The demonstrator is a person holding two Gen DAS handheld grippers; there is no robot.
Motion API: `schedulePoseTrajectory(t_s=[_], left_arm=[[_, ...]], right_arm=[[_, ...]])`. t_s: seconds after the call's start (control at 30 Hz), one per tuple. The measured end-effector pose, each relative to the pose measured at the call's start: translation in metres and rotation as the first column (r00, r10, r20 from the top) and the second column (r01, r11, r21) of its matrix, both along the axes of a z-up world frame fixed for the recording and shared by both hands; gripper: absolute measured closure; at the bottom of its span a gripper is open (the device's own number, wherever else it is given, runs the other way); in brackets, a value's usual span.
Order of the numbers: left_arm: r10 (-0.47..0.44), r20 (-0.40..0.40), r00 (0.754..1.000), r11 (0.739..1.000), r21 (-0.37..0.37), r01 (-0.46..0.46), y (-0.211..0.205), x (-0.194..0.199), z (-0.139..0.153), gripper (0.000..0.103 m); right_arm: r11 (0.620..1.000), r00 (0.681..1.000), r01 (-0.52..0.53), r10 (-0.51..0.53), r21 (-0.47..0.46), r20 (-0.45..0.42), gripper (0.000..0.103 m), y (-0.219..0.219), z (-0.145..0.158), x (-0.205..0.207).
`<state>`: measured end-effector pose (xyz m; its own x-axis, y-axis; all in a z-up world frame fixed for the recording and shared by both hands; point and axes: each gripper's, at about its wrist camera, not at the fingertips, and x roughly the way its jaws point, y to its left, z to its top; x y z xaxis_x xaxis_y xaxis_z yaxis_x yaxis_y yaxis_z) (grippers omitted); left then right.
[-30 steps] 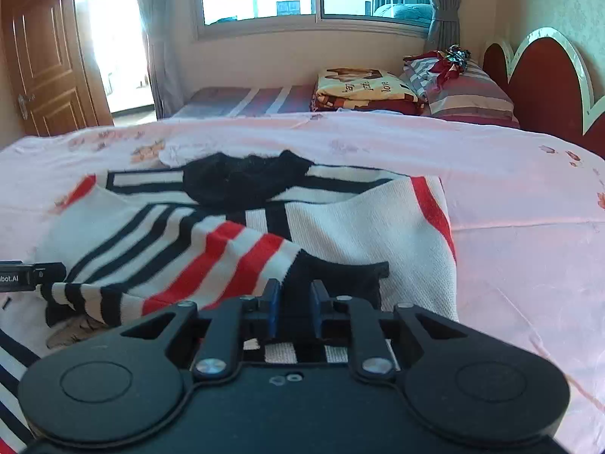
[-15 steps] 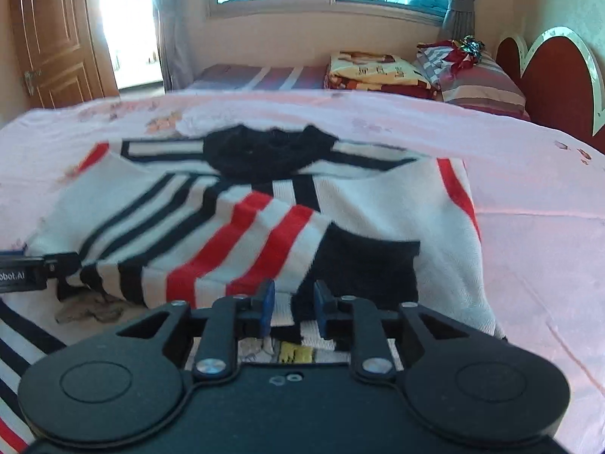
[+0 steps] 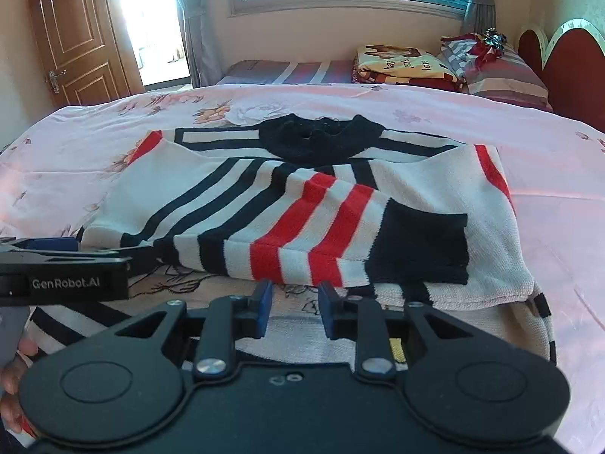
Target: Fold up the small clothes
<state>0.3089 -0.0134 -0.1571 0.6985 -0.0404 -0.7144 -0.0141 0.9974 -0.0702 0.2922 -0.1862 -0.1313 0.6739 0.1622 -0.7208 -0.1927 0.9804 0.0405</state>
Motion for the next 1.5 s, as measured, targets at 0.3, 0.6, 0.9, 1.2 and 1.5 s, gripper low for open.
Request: schedulePoseTrajectory(t_s=[0.3, 0.6, 0.9, 1.2, 1.5], left_arm=[[-0.055, -0.03, 0.998, 0.994, 0.09, 0.057, -0.006, -0.016, -0.033, 0.0], [-0.009, -0.034, 0.999, 0.997, 0.076, 0.011, 0.035, -0.027, -0.033, 0.0], [0.013, -0.035, 0.999, 0.999, 0.034, -0.012, 0.011, -0.037, -0.012, 0.0], [-0.105, -0.035, 0.994, 0.987, 0.116, 0.108, -0.021, -0.073, -0.029, 0.0], [-0.027, -0.054, 0.998, 0.995, 0.095, 0.032, 0.018, -0.096, -0.028, 0.0]], right_arm=[[0.988, 0.999, 0.027, -0.031, -0.151, -0.022, 0.073, -0.008, -0.022, -0.006], [0.962, 0.978, 0.206, -0.207, -0.177, 0.017, 0.072, -0.1, -0.023, -0.024], [0.986, 0.988, 0.156, -0.157, -0.053, -0.001, 0.07, -0.082, -0.006, -0.036], [0.982, 0.994, -0.107, 0.104, -0.157, -0.03, 0.07, -0.001, -0.026, -0.065], [0.98, 0.999, -0.027, 0.031, -0.196, 0.014, 0.061, -0.062, -0.026, -0.081]])
